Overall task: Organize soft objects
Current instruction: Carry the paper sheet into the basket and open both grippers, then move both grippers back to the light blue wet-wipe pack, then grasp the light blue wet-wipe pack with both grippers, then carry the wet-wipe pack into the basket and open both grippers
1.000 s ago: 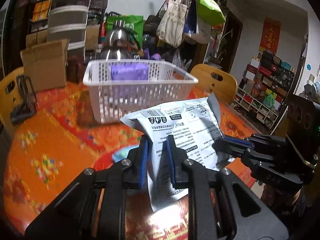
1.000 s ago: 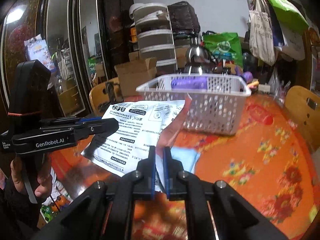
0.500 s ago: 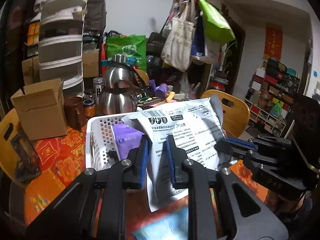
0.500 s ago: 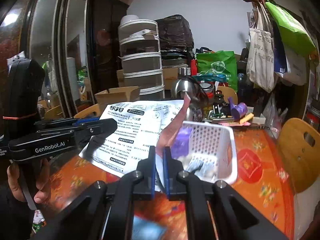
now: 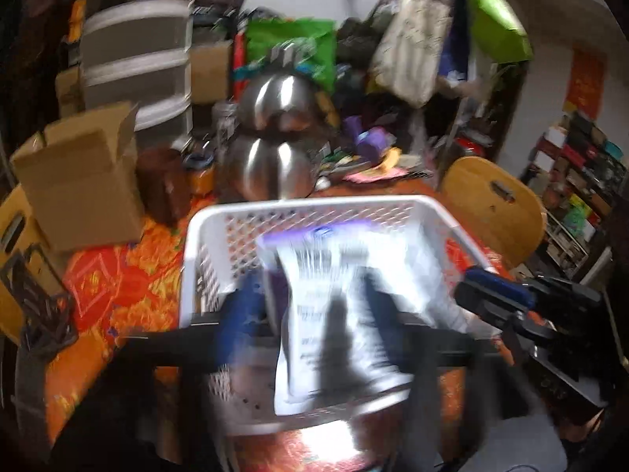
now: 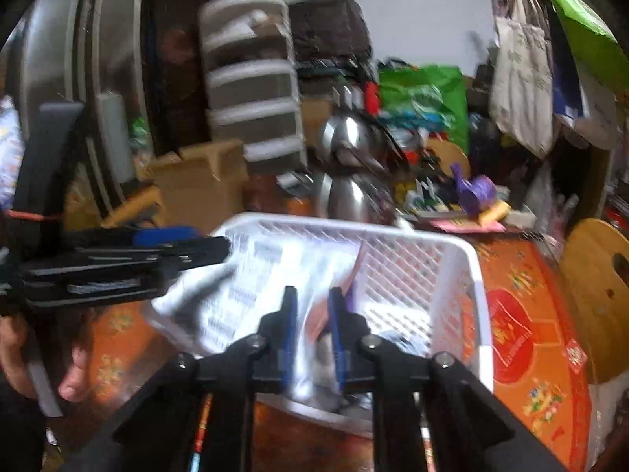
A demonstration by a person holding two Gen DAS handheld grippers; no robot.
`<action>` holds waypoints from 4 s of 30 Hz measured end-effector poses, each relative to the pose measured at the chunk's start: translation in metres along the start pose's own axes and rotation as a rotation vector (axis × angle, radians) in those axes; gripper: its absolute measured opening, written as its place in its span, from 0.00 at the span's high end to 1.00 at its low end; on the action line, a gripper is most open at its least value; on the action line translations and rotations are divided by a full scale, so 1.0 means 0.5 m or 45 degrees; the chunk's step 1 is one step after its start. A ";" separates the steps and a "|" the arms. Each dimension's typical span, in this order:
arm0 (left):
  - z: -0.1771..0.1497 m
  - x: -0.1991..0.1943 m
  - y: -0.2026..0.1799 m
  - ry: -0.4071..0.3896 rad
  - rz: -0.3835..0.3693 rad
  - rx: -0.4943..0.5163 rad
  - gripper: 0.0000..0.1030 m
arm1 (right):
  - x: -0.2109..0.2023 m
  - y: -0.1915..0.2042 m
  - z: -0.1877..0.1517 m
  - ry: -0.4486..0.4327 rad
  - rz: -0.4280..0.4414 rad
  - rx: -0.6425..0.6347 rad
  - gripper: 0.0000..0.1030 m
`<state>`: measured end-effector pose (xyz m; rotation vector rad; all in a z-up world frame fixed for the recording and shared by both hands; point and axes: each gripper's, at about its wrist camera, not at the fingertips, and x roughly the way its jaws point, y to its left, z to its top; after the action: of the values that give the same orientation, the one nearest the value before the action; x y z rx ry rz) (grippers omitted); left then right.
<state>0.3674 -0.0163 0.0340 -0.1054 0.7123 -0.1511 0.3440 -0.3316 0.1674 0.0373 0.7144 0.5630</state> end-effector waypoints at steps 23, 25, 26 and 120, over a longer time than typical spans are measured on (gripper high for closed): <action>-0.129 -0.067 0.027 0.042 0.081 -0.039 0.14 | -0.031 -0.009 -0.066 0.058 -0.039 0.053 0.31; -0.162 -0.107 0.027 0.038 0.075 -0.045 0.14 | -0.065 0.000 -0.093 0.046 -0.050 0.052 0.31; -0.188 -0.133 0.027 0.039 0.074 -0.050 0.14 | -0.077 0.004 -0.107 0.047 -0.052 0.055 0.31; -0.162 -0.313 -0.121 -0.195 -0.105 0.068 0.77 | -0.228 0.090 -0.067 -0.093 0.033 -0.057 0.81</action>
<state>0.1914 -0.0522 0.0825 -0.0945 0.5512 -0.2381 0.2315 -0.3553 0.2215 0.0251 0.6306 0.5995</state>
